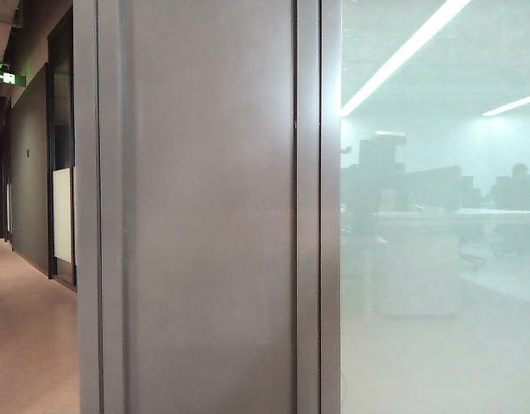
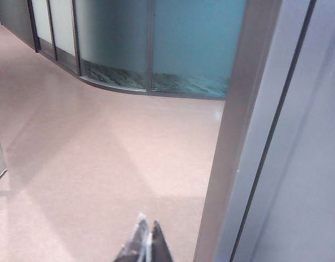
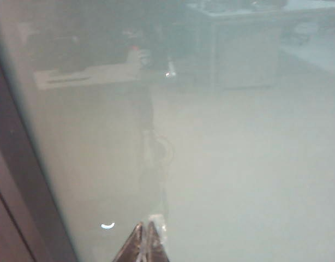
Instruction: Raise the arm to find the leftmost switch on the wall and turn on the lights.
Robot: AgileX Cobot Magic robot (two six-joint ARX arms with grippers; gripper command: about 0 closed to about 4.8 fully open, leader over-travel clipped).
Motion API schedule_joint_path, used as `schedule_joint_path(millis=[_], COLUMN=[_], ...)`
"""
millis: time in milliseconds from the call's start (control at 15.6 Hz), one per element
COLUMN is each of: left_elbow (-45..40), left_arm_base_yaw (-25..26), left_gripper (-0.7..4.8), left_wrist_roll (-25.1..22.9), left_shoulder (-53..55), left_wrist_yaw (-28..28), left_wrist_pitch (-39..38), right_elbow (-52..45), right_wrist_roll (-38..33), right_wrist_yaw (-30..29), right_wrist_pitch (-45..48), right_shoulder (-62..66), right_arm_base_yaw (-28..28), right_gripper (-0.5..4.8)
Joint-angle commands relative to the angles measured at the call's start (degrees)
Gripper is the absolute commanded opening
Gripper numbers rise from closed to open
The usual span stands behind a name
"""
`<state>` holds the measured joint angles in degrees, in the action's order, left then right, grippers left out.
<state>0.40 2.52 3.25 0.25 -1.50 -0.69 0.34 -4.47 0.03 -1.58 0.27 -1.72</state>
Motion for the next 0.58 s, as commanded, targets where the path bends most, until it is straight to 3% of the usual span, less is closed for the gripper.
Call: schedule_joint_path(millis=[64,578], left_elbow=[0.1,0.1], left_arm_base_yaw=[0.1,0.1], left_gripper=[-0.05,-0.05], left_wrist_roll=[-0.2,-0.2], left_shoulder=[0.0,0.0], left_wrist_yaw=[0.0,0.0], left_wrist_pitch=[0.5,0.4], right_elbow=[0.1,0.1], right_wrist_roll=[0.0,0.0], right_wrist_yaw=[0.0,0.0], right_wrist_pitch=[2.3,1.8], right_shoulder=[-0.2,-0.2], right_arm_base_yaw=[0.9,0.8], right_gripper=[-0.01,0.0])
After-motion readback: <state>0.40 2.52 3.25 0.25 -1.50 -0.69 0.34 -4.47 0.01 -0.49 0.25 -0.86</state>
